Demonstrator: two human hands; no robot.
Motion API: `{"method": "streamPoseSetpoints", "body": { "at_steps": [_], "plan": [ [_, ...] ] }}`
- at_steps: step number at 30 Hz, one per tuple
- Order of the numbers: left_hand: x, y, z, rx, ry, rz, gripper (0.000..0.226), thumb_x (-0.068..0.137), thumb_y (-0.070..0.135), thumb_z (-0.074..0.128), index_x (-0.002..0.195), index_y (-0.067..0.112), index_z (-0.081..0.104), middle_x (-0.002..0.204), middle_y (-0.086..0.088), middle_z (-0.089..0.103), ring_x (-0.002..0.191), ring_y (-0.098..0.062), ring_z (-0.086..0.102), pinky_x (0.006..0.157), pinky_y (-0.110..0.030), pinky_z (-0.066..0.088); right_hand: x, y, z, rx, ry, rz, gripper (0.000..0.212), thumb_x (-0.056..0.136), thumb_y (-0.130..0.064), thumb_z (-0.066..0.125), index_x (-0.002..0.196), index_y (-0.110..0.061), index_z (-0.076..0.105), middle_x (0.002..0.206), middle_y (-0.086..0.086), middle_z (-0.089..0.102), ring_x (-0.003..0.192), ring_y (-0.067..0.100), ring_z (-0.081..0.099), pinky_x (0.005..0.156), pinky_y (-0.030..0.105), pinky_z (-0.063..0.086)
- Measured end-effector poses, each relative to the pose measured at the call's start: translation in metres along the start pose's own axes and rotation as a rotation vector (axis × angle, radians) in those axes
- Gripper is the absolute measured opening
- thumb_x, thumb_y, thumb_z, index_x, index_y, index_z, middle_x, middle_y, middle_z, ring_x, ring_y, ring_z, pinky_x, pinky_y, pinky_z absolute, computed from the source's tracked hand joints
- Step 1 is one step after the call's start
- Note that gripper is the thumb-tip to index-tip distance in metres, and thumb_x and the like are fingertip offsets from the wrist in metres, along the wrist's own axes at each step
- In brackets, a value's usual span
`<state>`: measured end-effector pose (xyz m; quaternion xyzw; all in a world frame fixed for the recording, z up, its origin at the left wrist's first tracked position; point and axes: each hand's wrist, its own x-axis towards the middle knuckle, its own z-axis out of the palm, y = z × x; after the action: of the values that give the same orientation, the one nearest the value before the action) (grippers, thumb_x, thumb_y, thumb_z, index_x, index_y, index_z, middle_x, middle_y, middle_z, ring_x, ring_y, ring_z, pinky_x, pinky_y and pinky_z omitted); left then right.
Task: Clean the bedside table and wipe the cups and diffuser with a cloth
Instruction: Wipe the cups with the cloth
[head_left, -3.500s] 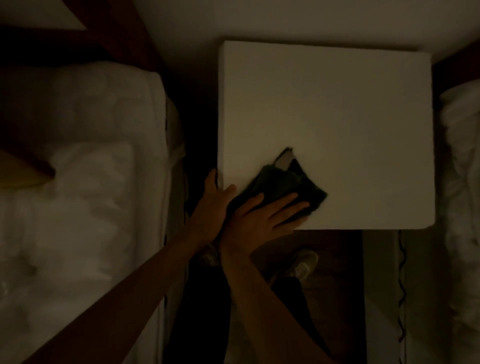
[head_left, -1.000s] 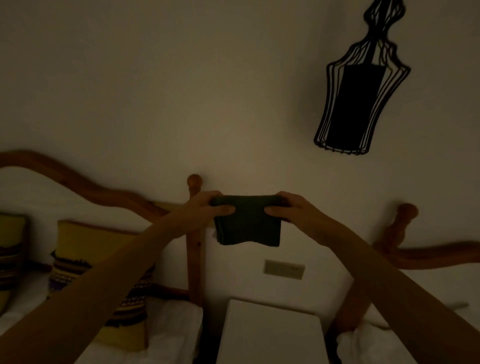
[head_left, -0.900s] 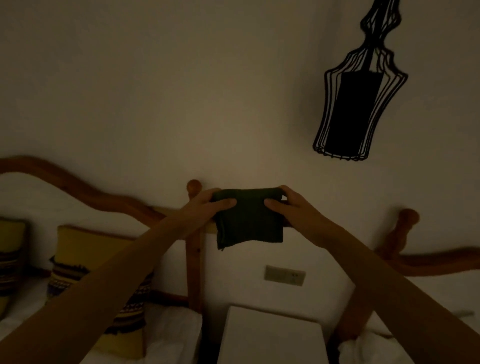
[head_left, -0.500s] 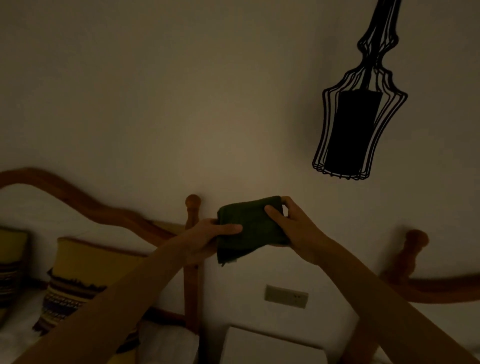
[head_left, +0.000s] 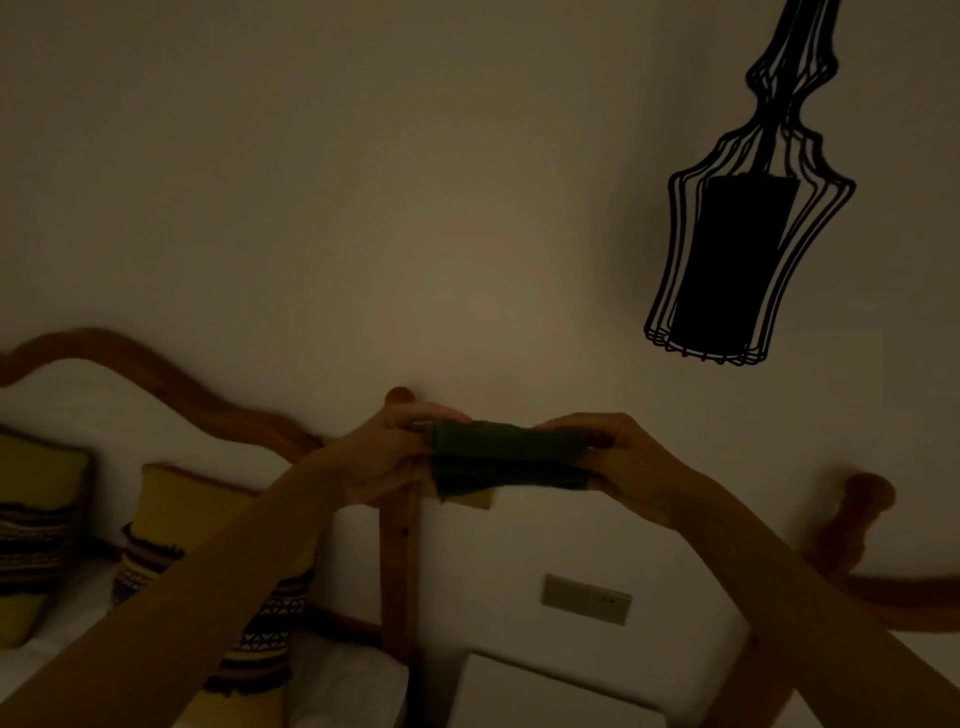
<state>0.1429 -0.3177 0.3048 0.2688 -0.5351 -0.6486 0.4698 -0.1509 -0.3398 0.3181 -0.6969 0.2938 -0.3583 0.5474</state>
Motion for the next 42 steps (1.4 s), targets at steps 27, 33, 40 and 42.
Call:
{"method": "streamPoseSetpoints", "body": {
  "at_steps": [27, 33, 40, 42],
  "plan": [
    [-0.021, -0.013, 0.024, 0.154, 0.124, -0.024, 0.062, 0.075, 0.039, 0.081, 0.122, 0.004, 0.065, 0.121, -0.015, 0.07, 0.113, -0.031, 0.067, 0.092, -0.044, 0.058, 0.03, -0.004, 0.127, 0.394, 0.197, -0.01, 0.033, 0.083, -0.037, 0.071, 0.116, -0.031, 0.071, 0.116, 0.005, 0.074, 0.104, 0.025, 0.072, 0.079, 0.038, 0.061],
    [-0.022, -0.012, 0.012, 0.291, 0.278, -0.009, 0.086, 0.056, 0.065, 0.085, 0.122, 0.016, 0.06, 0.118, -0.007, 0.071, 0.103, -0.021, 0.073, 0.084, -0.038, 0.06, 0.043, 0.002, 0.145, 0.385, 0.387, -0.049, 0.027, 0.094, -0.036, 0.063, 0.121, -0.036, 0.067, 0.112, -0.003, 0.075, 0.101, 0.021, 0.073, 0.083, 0.042, 0.061],
    [-0.029, -0.002, -0.023, 0.6, 0.409, 0.019, 0.075, 0.077, 0.067, 0.059, 0.138, 0.028, 0.038, 0.13, 0.003, 0.05, 0.118, -0.021, 0.057, 0.101, -0.048, 0.051, 0.061, 0.01, 0.155, 0.407, 0.491, 0.043, 0.04, 0.095, -0.038, 0.063, 0.134, -0.028, 0.06, 0.107, 0.0, 0.077, 0.09, 0.022, 0.076, 0.068, 0.037, 0.062],
    [-0.032, -0.003, -0.04, 0.646, 0.447, 0.015, 0.07, 0.085, 0.061, 0.057, 0.142, 0.024, 0.037, 0.122, 0.004, 0.053, 0.109, -0.018, 0.059, 0.098, -0.046, 0.053, 0.066, 0.015, 0.161, 0.387, 0.498, 0.061, 0.04, 0.095, -0.039, 0.064, 0.133, -0.03, 0.06, 0.108, 0.004, 0.076, 0.093, 0.026, 0.075, 0.075, 0.044, 0.062]
  ]
}}
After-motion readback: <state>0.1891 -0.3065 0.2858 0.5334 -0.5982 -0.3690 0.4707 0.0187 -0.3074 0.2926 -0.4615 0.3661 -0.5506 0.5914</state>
